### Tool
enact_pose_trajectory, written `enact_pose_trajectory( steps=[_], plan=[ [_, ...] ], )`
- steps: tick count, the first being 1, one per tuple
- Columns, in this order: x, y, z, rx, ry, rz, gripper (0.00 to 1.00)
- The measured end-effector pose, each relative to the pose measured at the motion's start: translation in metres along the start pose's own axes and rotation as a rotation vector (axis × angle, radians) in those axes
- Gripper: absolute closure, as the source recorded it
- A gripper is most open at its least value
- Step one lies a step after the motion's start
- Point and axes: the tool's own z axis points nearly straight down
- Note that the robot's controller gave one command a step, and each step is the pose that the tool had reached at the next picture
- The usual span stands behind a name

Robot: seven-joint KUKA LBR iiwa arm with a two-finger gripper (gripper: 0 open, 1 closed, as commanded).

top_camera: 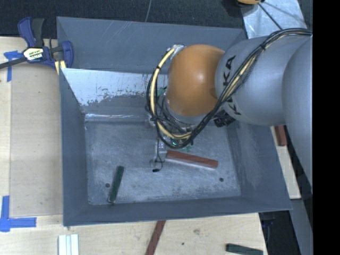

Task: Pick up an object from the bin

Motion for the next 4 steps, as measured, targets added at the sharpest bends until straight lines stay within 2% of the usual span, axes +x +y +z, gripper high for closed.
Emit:
enact_pose_trajectory(
  steps=[1, 2, 3, 4],
  plan=[
    [-0.002, 0.000, -0.004, -0.001, -0.008, 0.002, 0.00],
    [0.003, -0.046, 0.053, -0.002, -0.014, -0.024, 0.00],
    [0.050, -0.063, 0.075, 0.000, -0.007, 0.002, 0.00],
    [0.054, -0.104, 0.074, -0.002, -0.008, 0.165, 0.00]
  ],
)
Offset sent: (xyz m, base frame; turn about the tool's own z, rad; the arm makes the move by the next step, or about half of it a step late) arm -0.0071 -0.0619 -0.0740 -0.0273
